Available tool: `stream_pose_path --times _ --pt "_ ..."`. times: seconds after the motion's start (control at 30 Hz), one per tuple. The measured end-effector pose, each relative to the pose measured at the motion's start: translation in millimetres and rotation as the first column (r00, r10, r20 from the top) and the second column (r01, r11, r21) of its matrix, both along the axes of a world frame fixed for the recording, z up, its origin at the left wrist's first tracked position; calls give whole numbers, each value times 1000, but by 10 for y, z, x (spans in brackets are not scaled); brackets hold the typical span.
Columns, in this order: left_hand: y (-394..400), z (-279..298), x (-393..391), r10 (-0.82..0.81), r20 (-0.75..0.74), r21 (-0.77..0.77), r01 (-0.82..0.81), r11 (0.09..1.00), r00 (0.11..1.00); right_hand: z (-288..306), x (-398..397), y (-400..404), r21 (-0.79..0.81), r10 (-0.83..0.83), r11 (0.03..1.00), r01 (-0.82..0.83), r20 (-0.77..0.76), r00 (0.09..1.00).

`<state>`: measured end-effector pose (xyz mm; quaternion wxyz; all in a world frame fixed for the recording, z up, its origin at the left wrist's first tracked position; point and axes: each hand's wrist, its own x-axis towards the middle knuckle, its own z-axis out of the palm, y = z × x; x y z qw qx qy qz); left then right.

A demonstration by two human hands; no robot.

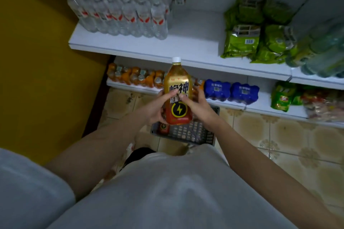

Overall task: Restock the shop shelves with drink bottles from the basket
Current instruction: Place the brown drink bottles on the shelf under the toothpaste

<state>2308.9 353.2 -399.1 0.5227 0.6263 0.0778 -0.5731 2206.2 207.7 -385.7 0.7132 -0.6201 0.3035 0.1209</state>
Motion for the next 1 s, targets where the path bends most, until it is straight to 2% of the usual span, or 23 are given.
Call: stream_pose_path --times 0.23,0.53,1.0 --pt "245 337 272 12 80 -130 -2 992 997 331 309 251 2 -36 999 35 41 999" --pt "858 1062 795 83 231 -166 -45 985 969 977 891 879 -62 -57 996 67 152 987" --pt "1589 2543 1750 134 467 -295 11 956 874 2502 1832 1706 -204 -88 965 167 350 933"
